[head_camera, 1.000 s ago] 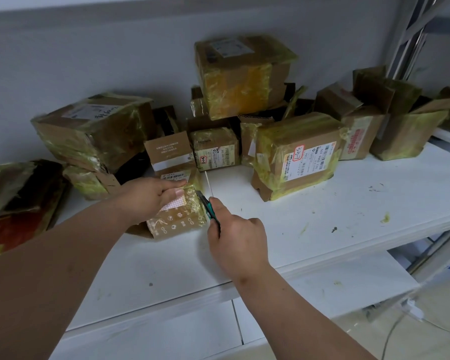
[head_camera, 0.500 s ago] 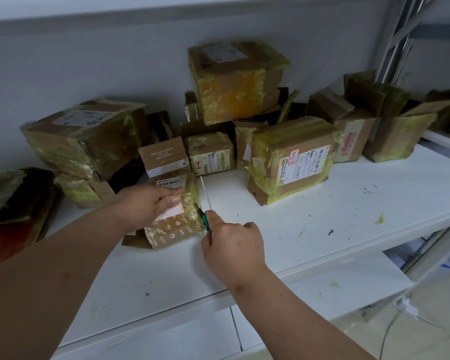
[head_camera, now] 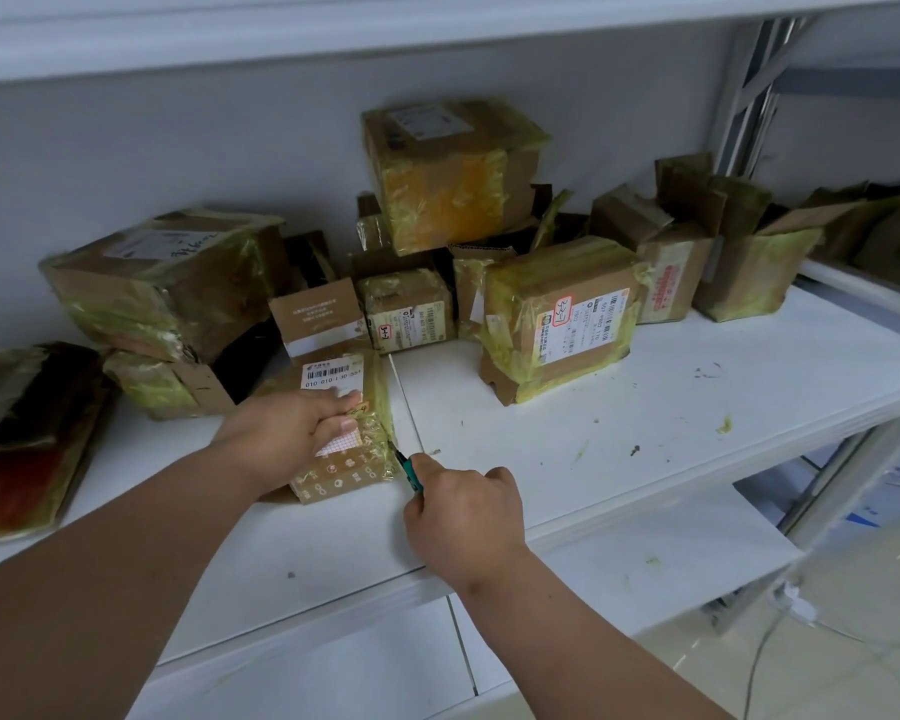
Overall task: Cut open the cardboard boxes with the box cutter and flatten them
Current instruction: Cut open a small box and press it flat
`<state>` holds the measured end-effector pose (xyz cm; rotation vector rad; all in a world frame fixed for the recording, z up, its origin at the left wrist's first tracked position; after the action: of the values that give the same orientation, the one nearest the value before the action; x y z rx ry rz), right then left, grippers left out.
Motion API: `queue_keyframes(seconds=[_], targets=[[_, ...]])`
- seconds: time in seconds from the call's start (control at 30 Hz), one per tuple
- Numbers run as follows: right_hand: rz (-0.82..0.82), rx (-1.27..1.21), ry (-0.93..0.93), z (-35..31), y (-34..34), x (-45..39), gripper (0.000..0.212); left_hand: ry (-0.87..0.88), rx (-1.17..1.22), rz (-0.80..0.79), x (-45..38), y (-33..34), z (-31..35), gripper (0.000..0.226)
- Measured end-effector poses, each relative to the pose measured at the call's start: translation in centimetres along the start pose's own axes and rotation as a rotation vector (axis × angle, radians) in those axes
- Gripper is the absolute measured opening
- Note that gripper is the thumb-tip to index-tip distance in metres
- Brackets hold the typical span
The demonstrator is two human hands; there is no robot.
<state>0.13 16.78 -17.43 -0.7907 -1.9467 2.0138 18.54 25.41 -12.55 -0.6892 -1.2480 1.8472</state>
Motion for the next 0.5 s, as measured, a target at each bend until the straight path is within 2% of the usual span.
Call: queue_keyframes(seconds=[0.2, 0.3, 0.4, 0.5], targets=[[-0.093, 0.000, 0.011, 0.4, -1.0, 0.3, 0.007, -0.022, -0.077, 0.007, 0.6, 0.3, 0.9, 0.047], [-0.157, -0.034, 0.021, 0.8, -1.2, 0.5, 0.008, -0.021, -0.096, 0.008, 0.9, 0.6, 1.3, 0.047], [-0.260, -0.050, 0.007, 0.9, -0.7, 1.5, 0.009, -0.070, 0.003, 0.047, 0.7, -0.3, 0.6, 0.047], [-0.177, -0.093, 0.038, 1.6, -0.1, 2.8, 0.008, -0.063, 0.051, -0.002, 0.3, -1.0, -0.3, 0.053]])
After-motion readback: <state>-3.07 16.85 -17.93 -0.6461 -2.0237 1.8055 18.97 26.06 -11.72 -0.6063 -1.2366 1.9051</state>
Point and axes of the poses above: each hand's wrist, its own x-axis away from the middle knuckle, its own y-axis out of the palm, z = x × y, the point moved 3 cm from there along -x, towards the middle knuckle, and after that the axes turned 15 degrees about x, right-handed, at the moved point
